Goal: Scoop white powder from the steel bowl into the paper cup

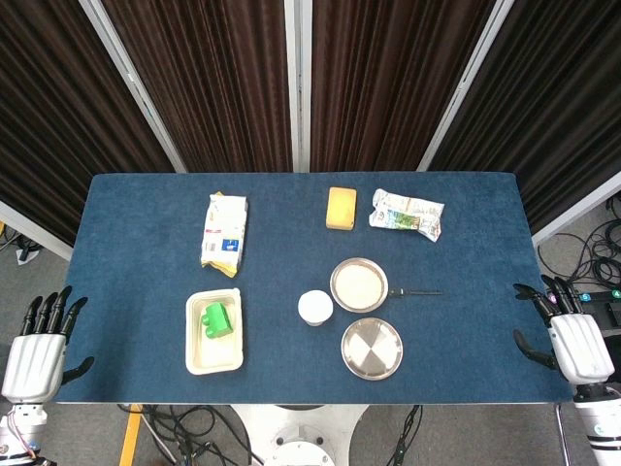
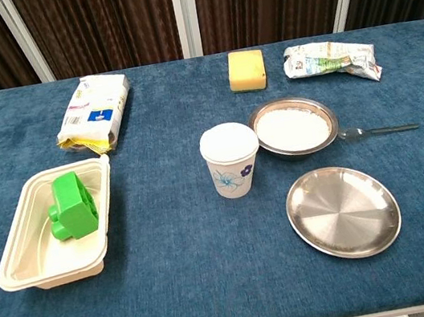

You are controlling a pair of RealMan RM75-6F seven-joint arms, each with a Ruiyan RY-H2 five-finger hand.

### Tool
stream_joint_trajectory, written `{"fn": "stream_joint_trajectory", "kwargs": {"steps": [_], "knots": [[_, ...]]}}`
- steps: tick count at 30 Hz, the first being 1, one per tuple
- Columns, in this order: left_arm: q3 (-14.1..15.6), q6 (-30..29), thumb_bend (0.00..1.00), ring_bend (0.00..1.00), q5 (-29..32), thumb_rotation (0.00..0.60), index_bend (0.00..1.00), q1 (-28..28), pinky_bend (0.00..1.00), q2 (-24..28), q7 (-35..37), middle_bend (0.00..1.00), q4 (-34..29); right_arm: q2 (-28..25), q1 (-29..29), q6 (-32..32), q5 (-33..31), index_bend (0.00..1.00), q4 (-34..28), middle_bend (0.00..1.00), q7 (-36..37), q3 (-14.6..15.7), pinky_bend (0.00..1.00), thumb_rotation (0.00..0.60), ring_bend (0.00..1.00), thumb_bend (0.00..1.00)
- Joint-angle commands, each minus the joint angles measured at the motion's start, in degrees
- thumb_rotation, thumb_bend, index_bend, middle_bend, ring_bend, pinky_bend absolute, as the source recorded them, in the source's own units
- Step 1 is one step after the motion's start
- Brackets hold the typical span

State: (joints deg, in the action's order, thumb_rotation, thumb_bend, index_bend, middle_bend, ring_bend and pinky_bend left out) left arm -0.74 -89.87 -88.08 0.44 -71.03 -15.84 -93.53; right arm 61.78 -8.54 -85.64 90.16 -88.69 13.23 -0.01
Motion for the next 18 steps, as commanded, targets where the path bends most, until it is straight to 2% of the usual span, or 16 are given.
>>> {"fn": "stream_joint_trajectory", "kwargs": {"steps": [1,6,10,18], "knots": [[-0.13,0.04,0.04,0.05,0.09,0.6,0.18,0.07,0.03,-0.37,0.3,0.12,0.7,-0.02,0.08,0.04,-0.06,0.17,-0.15,0.29,-0.44,-0.21,0.0,0.6,0.05,0.26],[-0.18,-0.11,0.04,0.05,-0.16,0.6,0.18,0.14,0.03,-0.54,0.59,0.12,1.13,-0.16,-0.18,0.7,0.34,0.17,-0.79,0.3,-2.28,-0.44,0.0,0.6,0.05,0.26],[-0.32,-0.23,0.04,0.05,-0.34,0.6,0.18,0.26,0.03,-0.57,0.67,0.12,0.99,0.62,-1.42,1.98,-0.35,0.17,-1.47,0.3,-6.0,-1.78,0.0,0.6,0.05,0.23],[-0.33,0.65,0.04,0.05,0.48,0.6,0.18,0.43,0.03,-0.75,1.07,0.12,1.6,5.41,-7.7,10.84,-4.72,0.18,-0.55,0.29,-16.12,-5.43,0.0,0.6,0.05,0.09]]}}
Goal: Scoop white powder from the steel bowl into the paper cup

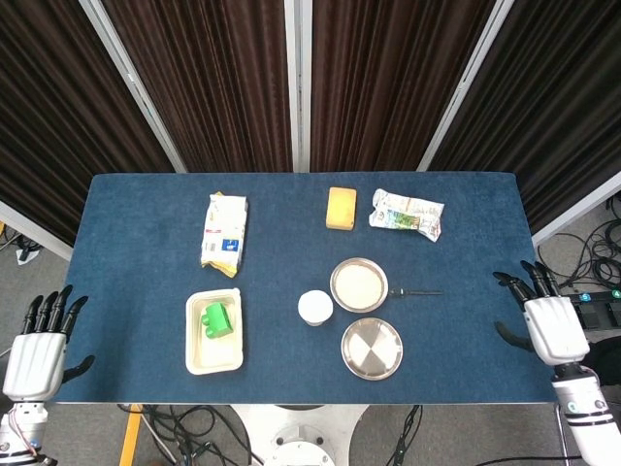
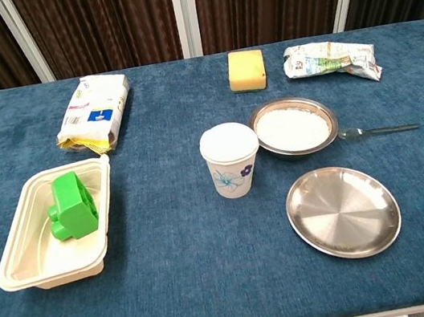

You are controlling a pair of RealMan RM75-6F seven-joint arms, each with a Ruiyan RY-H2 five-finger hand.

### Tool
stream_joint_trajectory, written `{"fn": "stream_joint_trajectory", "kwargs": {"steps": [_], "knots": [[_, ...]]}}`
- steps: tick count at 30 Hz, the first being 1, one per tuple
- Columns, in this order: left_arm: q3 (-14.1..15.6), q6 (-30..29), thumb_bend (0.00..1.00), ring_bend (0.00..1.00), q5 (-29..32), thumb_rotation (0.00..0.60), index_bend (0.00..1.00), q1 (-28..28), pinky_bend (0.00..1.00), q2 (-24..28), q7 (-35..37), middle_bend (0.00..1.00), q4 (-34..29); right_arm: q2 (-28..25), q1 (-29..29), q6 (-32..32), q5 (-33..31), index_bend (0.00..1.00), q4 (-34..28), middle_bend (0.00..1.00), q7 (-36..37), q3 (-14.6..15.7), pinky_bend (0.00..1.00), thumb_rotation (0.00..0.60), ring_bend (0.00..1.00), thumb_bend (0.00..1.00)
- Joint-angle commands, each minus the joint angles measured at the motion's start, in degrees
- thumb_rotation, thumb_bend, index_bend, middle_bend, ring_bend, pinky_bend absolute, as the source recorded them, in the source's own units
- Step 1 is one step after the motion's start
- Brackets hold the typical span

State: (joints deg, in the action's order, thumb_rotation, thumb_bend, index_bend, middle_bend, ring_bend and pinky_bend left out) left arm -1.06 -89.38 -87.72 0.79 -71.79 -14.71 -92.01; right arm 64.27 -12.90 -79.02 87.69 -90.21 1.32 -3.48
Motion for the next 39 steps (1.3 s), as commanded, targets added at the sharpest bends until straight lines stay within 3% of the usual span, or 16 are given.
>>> {"fn": "stream_joint_trajectory", "kwargs": {"steps": [1,7,18,24,39], "knots": [[-0.04,0.24,0.04,0.05,0.18,0.6,0.18,0.13,0.03,-0.04,-0.11,0.12,0.12,3.77,-4.21,5.5,-2.91,0.17,1.65,0.29,-5.39,-2.33,0.0,0.6,0.05,0.08],[-0.1,0.71,0.04,0.05,0.68,0.6,0.18,0.26,0.03,-0.39,0.18,0.12,0.38,9.92,-10.63,16.04,-8.71,0.17,6.92,0.28,-9.95,-4.4,0.0,0.6,0.04,0.06],[-0.33,1.1,0.04,0.05,2.14,0.6,0.18,0.04,0.03,-0.28,1.47,0.12,0.78,23.94,-16.91,22.9,-12.13,0.4,21.94,0.35,-15.15,-4.41,0.0,0.6,0.06,0.15],[-0.29,1.3,0.04,0.05,2.33,0.6,0.18,0.06,0.03,-0.43,2.0,0.12,1.43,27.21,-17.58,23.73,-12.59,0.47,26.76,0.4,-14.59,-3.92,0.0,0.6,0.12,0.16],[-0.33,1.98,0.04,0.05,2.58,0.6,0.18,0.45,0.03,-1.1,2.88,0.12,2.78,30.14,-18.94,26.39,-12.68,0.51,32.01,0.49,-12.5,-2.9,0.0,0.6,0.19,0.22]]}}
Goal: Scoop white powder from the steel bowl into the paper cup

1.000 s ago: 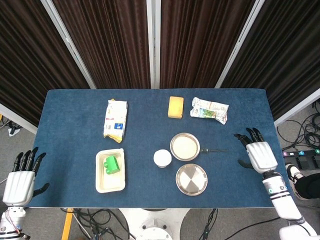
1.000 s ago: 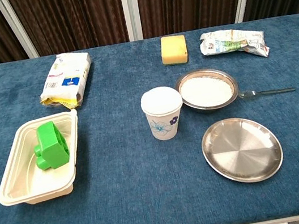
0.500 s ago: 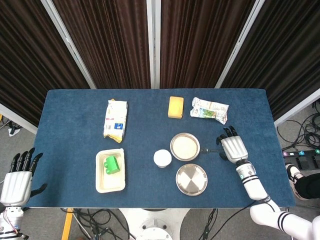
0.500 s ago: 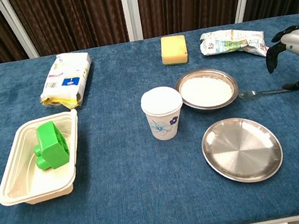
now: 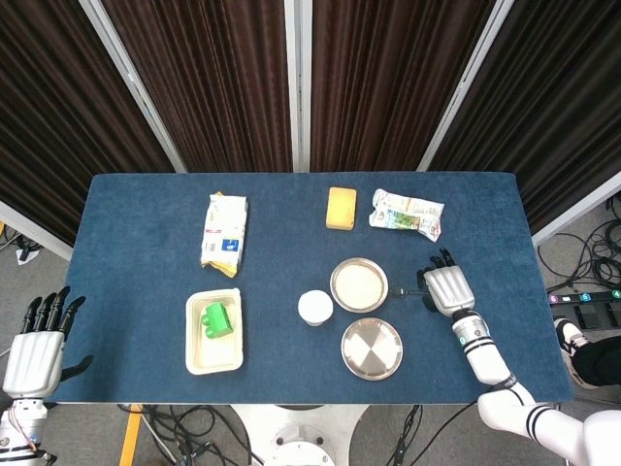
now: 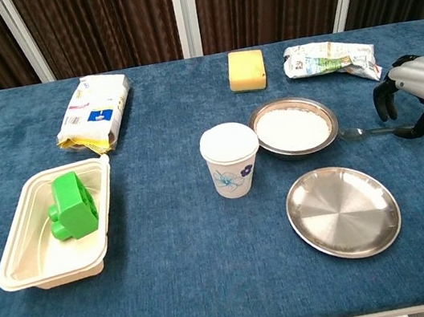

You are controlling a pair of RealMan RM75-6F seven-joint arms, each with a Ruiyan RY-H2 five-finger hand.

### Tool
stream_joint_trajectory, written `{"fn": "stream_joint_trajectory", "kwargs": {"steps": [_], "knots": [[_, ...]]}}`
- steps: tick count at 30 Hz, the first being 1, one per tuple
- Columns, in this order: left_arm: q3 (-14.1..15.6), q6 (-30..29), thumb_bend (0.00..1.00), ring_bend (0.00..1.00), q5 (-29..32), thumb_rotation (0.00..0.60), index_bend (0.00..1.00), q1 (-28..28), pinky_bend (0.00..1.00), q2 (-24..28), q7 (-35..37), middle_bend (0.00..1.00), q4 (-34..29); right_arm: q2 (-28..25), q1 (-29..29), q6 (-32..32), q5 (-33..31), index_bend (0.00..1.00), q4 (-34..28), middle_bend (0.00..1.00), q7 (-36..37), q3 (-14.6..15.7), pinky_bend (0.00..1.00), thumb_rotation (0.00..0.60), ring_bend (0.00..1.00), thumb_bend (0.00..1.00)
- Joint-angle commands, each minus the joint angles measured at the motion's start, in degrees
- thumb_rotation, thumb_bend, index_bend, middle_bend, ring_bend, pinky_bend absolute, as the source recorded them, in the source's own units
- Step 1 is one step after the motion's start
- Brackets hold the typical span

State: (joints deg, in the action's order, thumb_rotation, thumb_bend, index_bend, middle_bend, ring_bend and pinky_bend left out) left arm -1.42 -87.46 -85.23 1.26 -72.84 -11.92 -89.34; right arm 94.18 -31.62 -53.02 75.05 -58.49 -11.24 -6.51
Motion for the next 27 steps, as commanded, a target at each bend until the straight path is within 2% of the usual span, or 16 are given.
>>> {"fn": "stream_joint_trajectory", "kwargs": {"steps": [1,27], "knots": [[0.05,0.12,0.04,0.05,0.12,0.6,0.18,-0.02,0.03,-0.08,0.14,0.12,0.17,0.36,-0.32,0.61,-0.11,0.51,0.48,0.5,-0.01,0.15,0.0,0.6,0.19,0.22],[0.25,0.33,0.04,0.05,0.68,0.6,0.18,-0.22,0.03,-0.49,0.86,0.12,1.19,1.1,-1.23,2.45,-1.71,0.51,1.57,0.52,-0.44,0.15,0.0,0.6,0.21,0.28]]}}
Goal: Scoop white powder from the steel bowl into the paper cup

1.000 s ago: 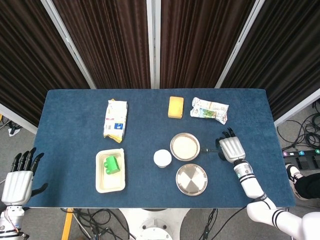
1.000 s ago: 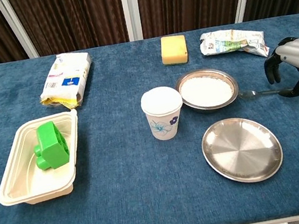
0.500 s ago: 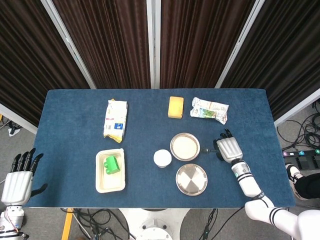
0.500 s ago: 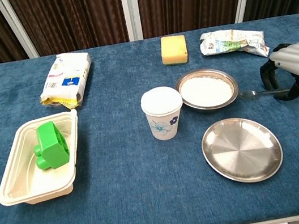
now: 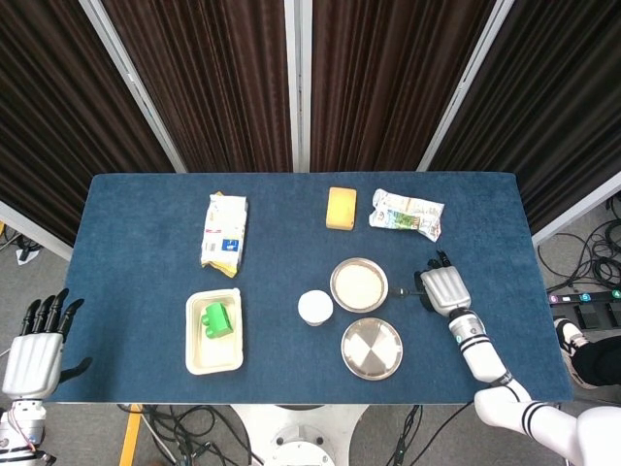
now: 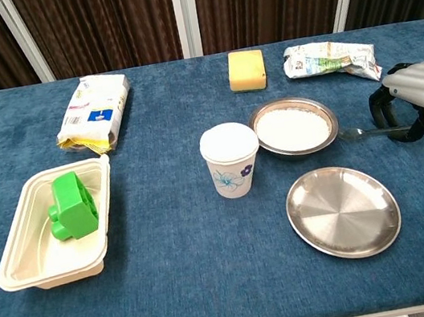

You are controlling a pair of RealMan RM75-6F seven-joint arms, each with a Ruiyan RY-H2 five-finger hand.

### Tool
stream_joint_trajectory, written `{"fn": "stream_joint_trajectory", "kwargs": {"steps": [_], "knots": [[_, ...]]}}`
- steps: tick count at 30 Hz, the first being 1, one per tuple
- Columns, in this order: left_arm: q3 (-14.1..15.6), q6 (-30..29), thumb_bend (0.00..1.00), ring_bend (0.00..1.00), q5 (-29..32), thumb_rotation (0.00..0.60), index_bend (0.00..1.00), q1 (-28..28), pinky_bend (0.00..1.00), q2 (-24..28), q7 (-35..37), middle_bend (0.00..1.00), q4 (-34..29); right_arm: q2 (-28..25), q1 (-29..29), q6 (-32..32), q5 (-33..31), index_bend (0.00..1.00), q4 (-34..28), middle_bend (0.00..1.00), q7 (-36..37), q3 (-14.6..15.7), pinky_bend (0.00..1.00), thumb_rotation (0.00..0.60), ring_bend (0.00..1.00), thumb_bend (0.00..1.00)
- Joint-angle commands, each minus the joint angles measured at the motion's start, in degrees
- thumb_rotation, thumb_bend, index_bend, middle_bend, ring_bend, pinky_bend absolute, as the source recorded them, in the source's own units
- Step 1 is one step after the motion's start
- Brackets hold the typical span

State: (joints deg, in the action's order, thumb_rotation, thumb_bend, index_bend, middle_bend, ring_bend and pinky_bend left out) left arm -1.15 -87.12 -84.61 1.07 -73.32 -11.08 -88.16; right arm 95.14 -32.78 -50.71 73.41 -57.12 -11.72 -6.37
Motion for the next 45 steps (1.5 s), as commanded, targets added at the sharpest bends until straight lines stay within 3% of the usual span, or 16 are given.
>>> {"fn": "stream_joint_trajectory", "kwargs": {"steps": [1,17,23,30,33,37,45], "knots": [[0.0,0.01,0.04,0.05,0.08,0.6,0.18,-0.04,0.03,0.0,0.05,0.12,-0.01,0.2,-0.1,0.2,-0.09,0.51,0.29,0.52,0.09,0.02,0.0,0.6,0.21,0.28],[-0.06,-0.16,0.04,0.05,0.19,0.6,0.18,-0.13,0.03,0.08,0.28,0.12,-0.05,-1.29,-0.75,0.99,-0.36,0.55,-1.32,0.56,-0.45,-0.06,0.0,0.6,0.24,0.33],[-0.12,-0.55,0.04,0.05,-0.07,0.6,0.18,-0.2,0.03,0.16,0.35,0.12,-0.03,-7.84,-1.49,1.96,-0.75,0.56,-8.38,0.56,-3.58,-0.23,0.0,0.6,0.24,0.33],[-0.11,-1.18,0.04,0.05,-0.59,0.6,0.18,-0.34,0.03,0.32,0.55,0.12,0.07,-19.95,-4.61,5.89,-2.77,0.56,-22.06,0.56,-11.95,-0.51,0.0,0.6,0.24,0.33],[-0.12,-1.35,0.04,0.05,-0.68,0.6,0.18,-0.4,0.03,0.24,0.71,0.12,0.17,-22.32,-7.07,8.15,-4.92,0.57,-26.04,0.56,-15.97,-1.04,0.0,0.6,0.24,0.33],[-0.15,-1.45,0.04,0.05,-0.76,0.6,0.18,-0.42,0.03,0.26,0.87,0.12,0.33,-22.17,-11.01,11.32,-8.49,0.57,-28.47,0.56,-20.68,-1.39,0.0,0.6,0.24,0.33],[-0.14,-1.4,0.04,0.05,-0.52,0.6,0.18,-0.59,0.03,0.14,1.64,0.12,1.04,-16.46,-19.55,14.12,-17.62,0.57,-26.31,0.56,-32.8,0.69,0.0,0.6,0.24,0.33]]}}
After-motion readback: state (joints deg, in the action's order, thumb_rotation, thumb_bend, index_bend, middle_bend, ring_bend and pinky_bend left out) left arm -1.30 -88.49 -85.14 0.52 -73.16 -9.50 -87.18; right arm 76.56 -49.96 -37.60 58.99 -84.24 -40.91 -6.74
